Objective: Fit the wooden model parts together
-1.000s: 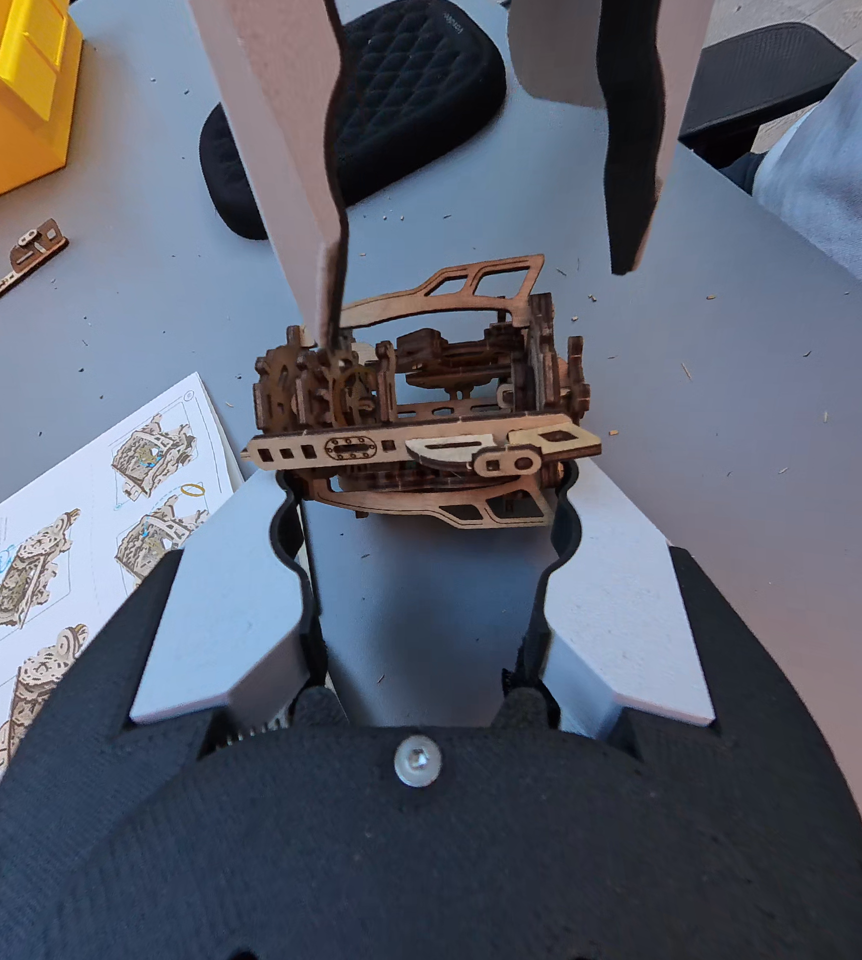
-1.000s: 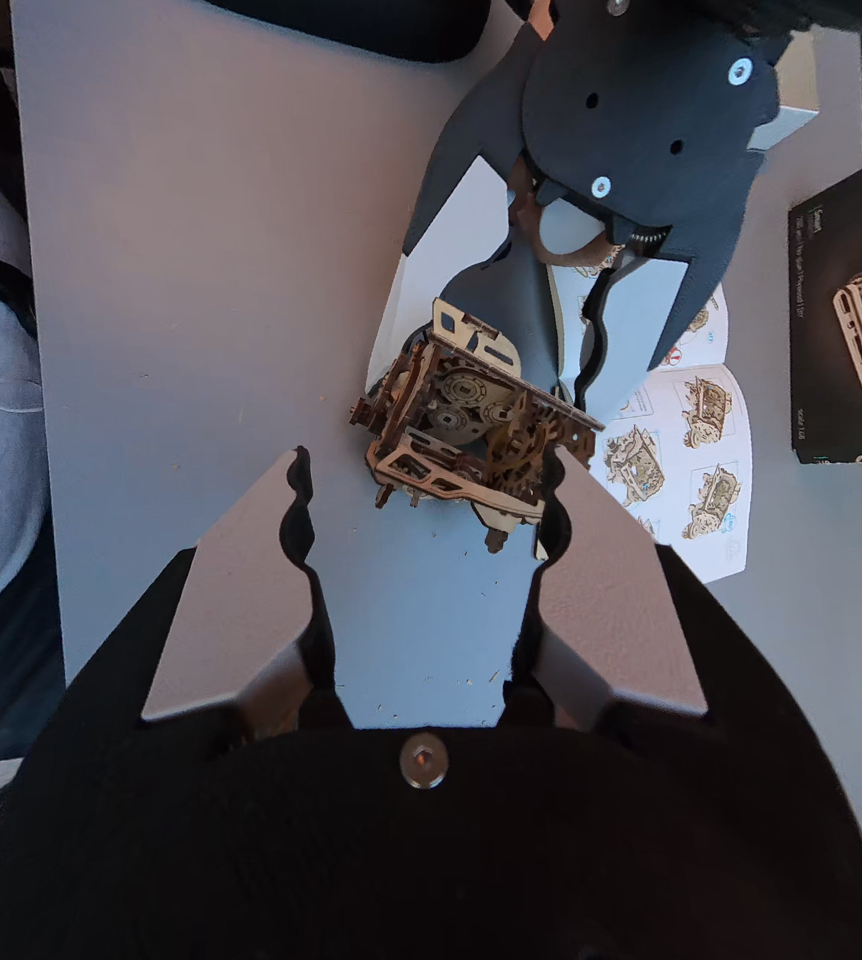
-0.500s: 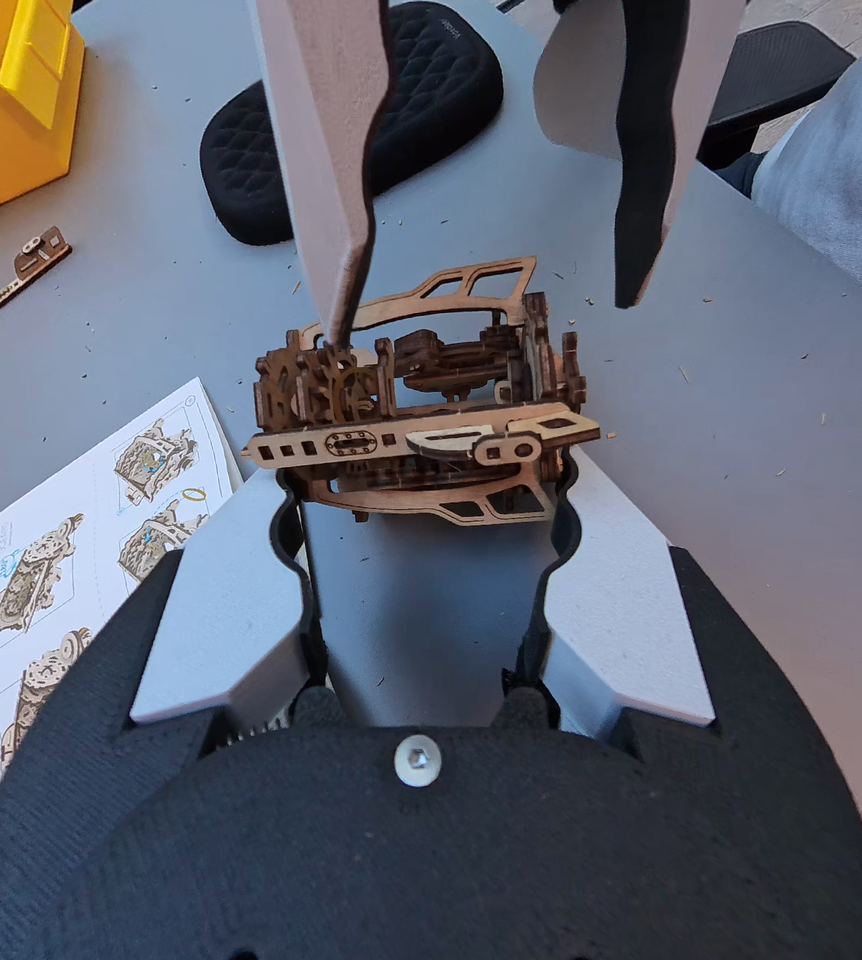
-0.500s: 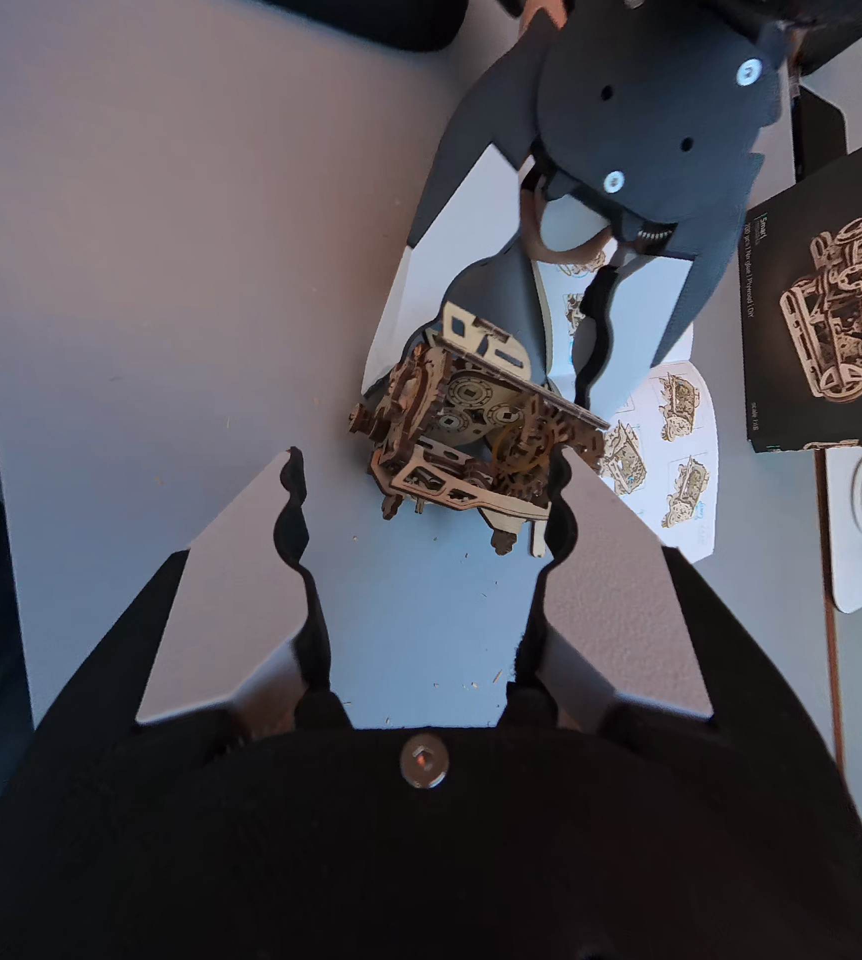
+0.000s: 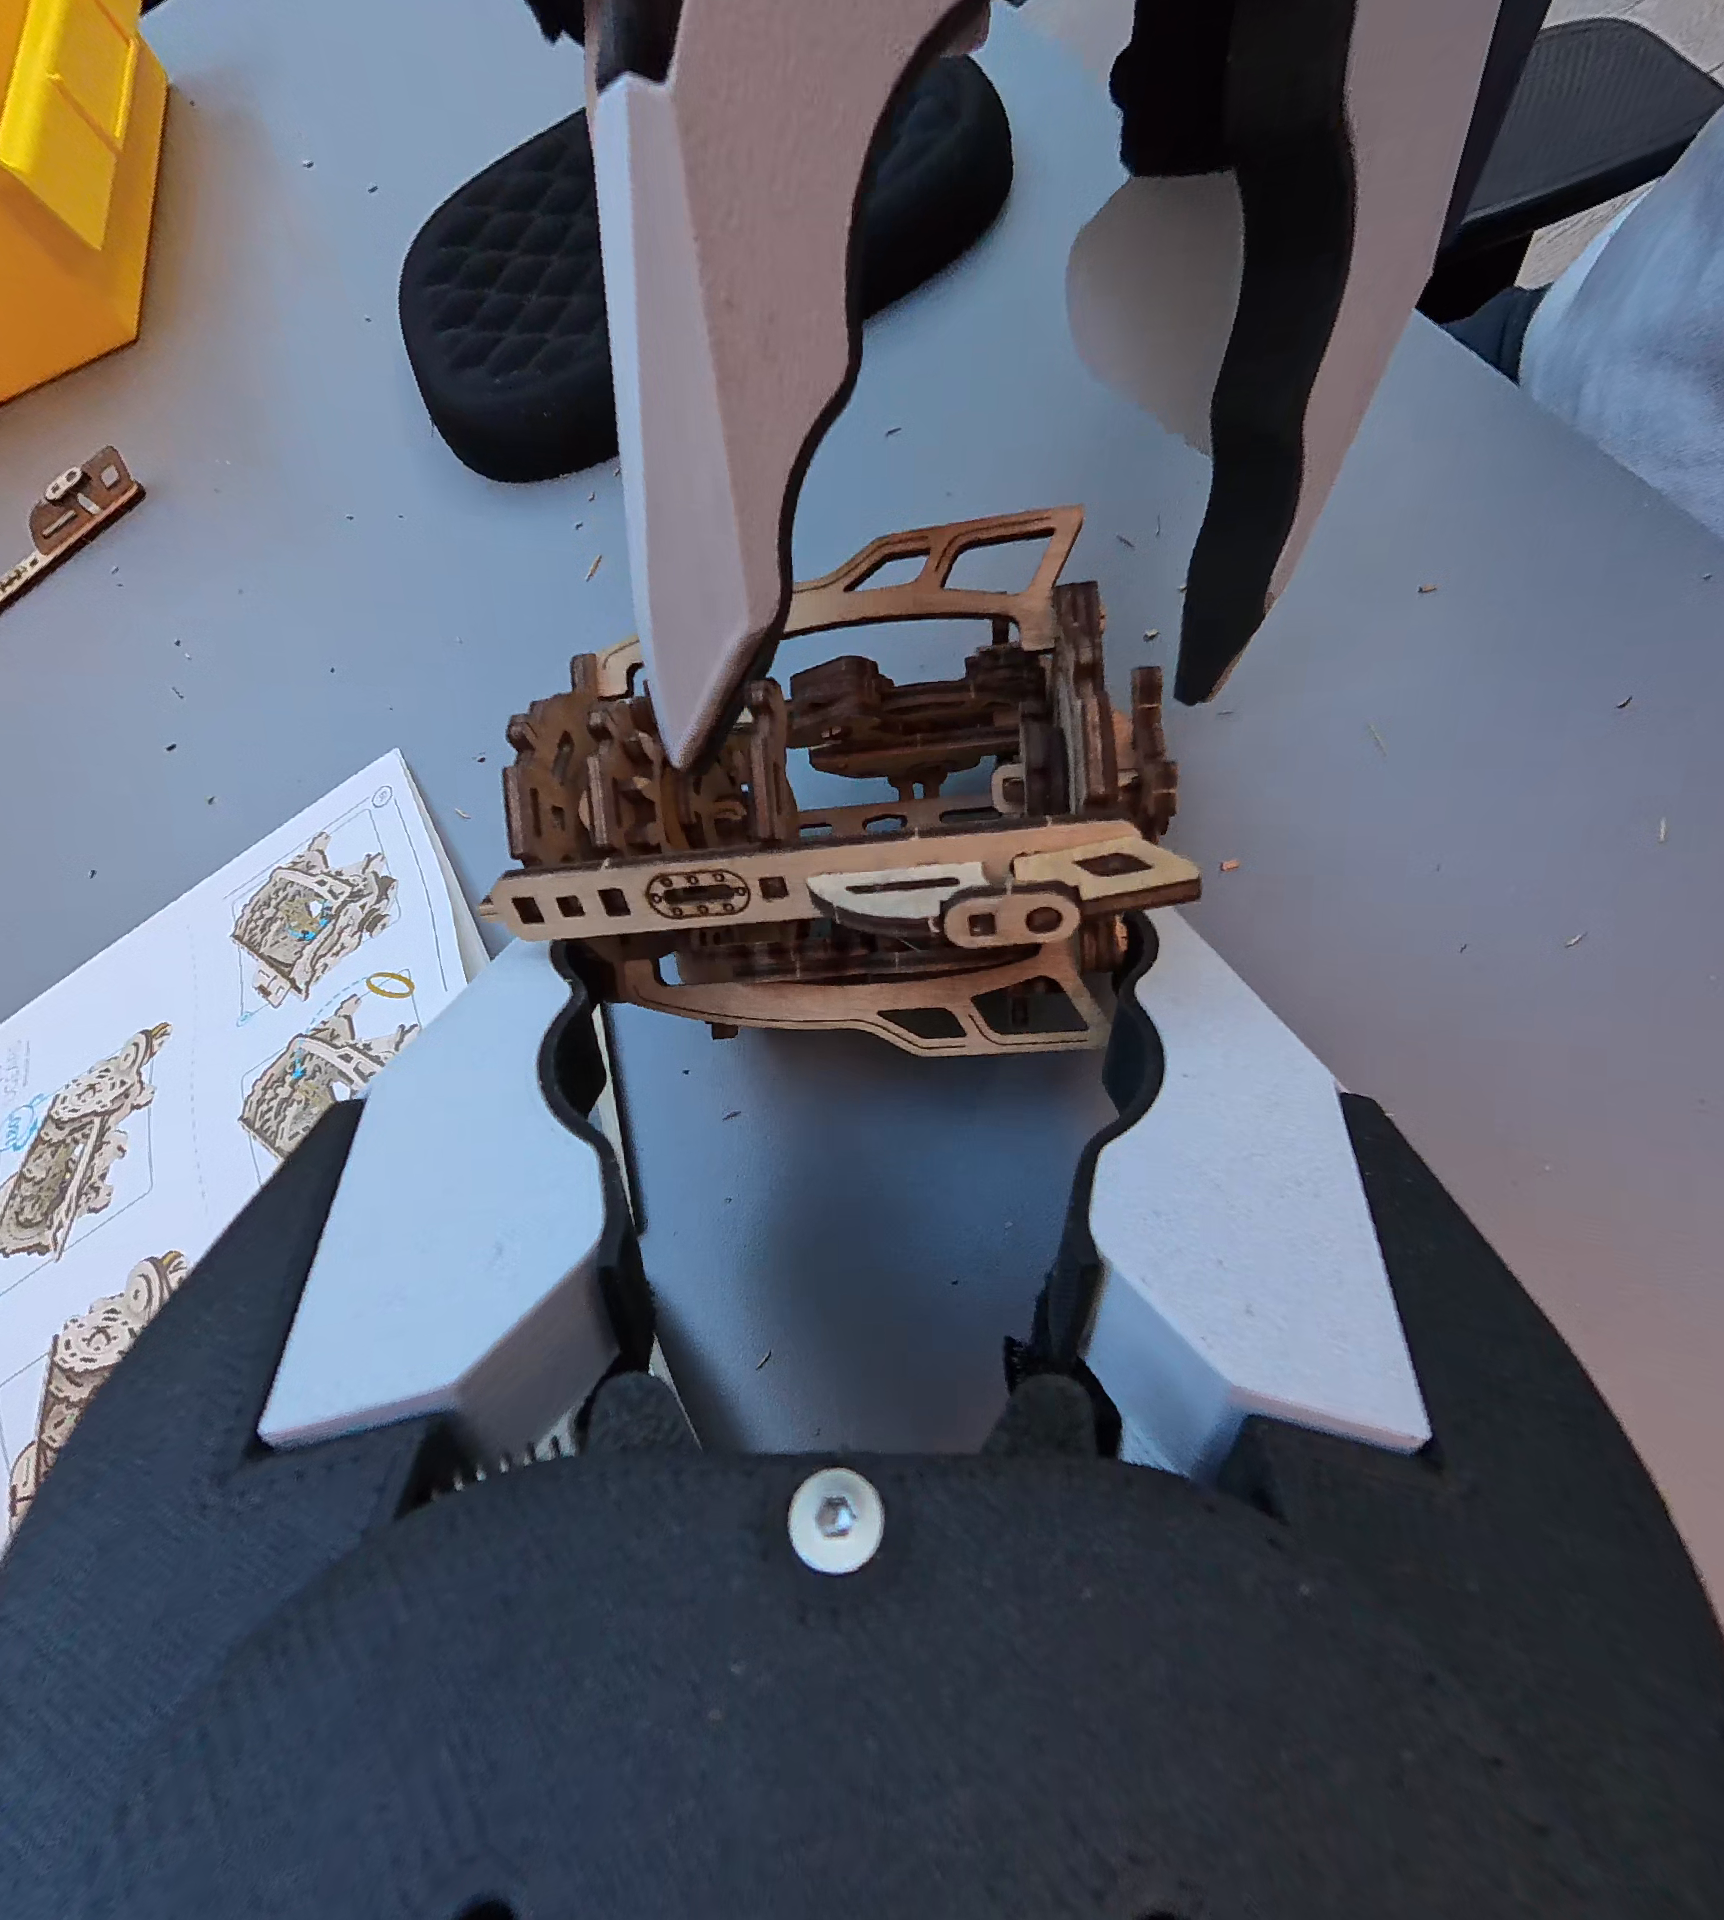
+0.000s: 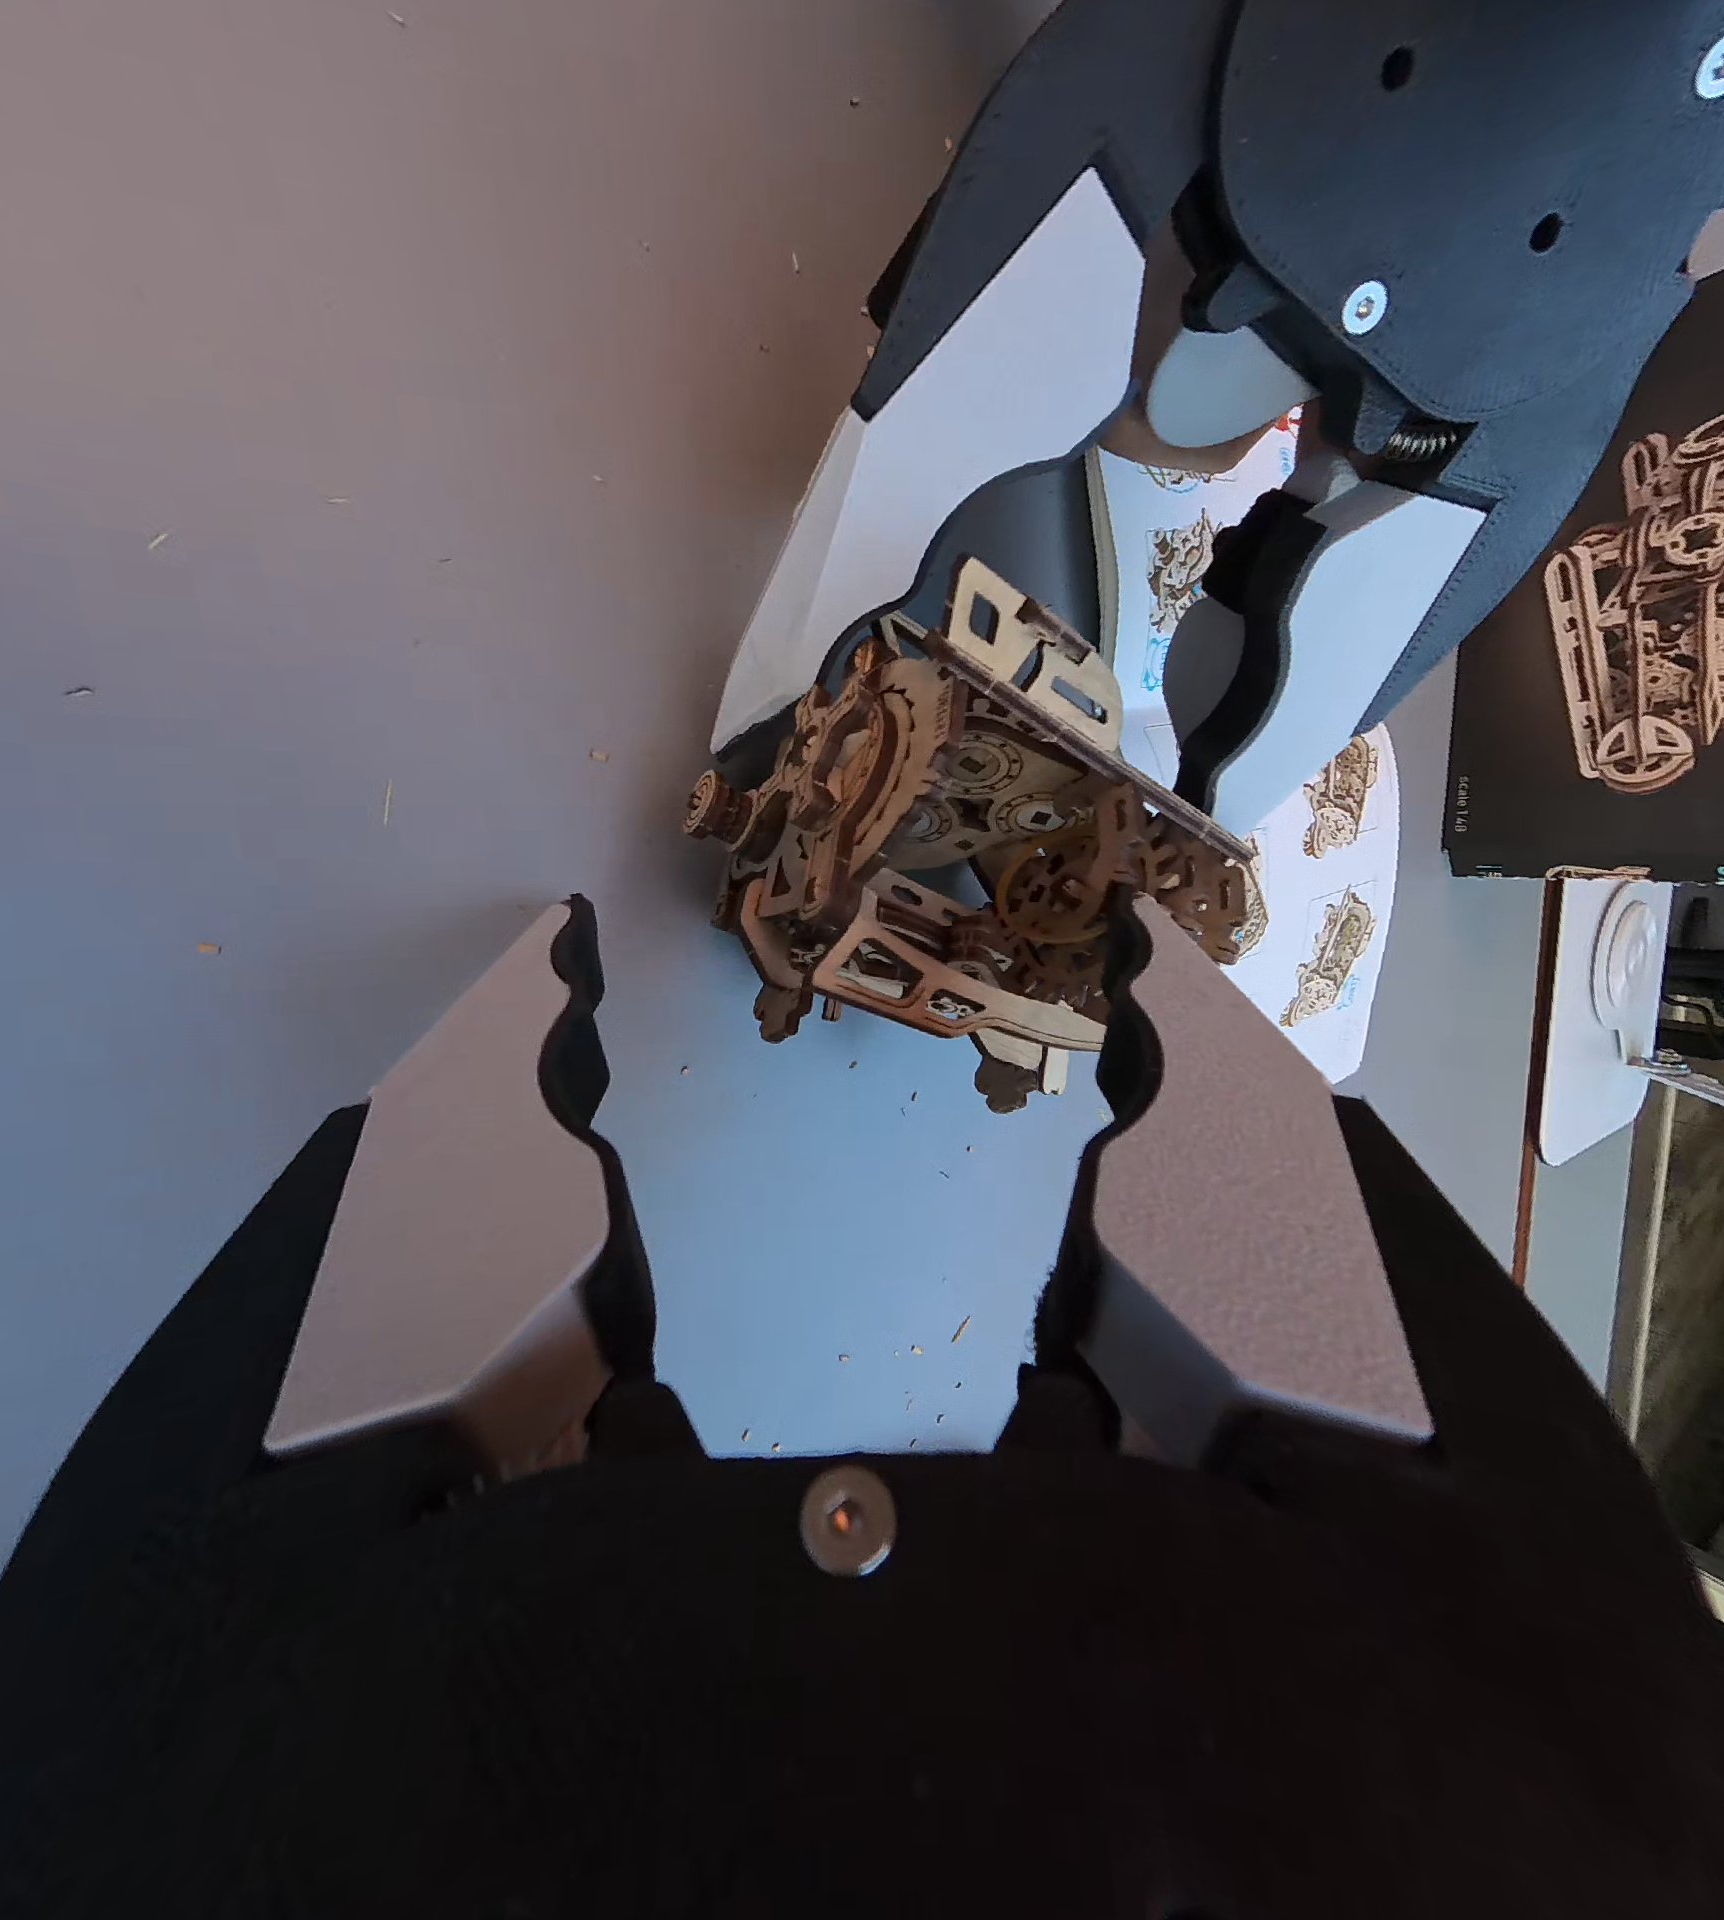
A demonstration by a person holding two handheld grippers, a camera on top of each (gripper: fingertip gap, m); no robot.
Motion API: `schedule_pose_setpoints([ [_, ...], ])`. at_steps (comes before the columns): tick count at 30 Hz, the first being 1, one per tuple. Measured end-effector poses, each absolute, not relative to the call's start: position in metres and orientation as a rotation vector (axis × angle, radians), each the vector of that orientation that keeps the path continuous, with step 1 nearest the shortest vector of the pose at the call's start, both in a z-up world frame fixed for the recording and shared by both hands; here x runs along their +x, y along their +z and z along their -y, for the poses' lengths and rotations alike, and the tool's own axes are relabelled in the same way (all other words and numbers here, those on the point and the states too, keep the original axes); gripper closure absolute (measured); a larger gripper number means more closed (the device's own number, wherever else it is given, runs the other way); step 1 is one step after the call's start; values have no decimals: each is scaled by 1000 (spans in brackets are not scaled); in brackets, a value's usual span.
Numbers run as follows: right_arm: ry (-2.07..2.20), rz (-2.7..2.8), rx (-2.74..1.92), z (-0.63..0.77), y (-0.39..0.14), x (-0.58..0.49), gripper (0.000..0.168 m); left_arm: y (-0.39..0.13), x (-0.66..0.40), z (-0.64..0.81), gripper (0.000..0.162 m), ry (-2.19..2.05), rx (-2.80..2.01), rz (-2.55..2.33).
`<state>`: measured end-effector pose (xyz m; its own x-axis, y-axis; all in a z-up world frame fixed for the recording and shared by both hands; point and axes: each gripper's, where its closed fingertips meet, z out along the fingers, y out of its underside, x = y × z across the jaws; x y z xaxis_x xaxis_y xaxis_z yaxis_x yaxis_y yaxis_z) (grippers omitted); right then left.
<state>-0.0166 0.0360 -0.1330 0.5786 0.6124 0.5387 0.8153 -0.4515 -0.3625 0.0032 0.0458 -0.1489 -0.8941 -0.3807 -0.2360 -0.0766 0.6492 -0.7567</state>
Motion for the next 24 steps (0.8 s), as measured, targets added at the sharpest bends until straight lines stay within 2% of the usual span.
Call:
schedule_pose_setpoints([
  [10,-500,1094,-2224,-38,-134,-11,72,-153,9,-44,59,-1131,-413,-2472],
  [24,-531,1063,-2245,-37,-134,-3,72,-151,16,-43,62,-1118,-443,-2459],
])
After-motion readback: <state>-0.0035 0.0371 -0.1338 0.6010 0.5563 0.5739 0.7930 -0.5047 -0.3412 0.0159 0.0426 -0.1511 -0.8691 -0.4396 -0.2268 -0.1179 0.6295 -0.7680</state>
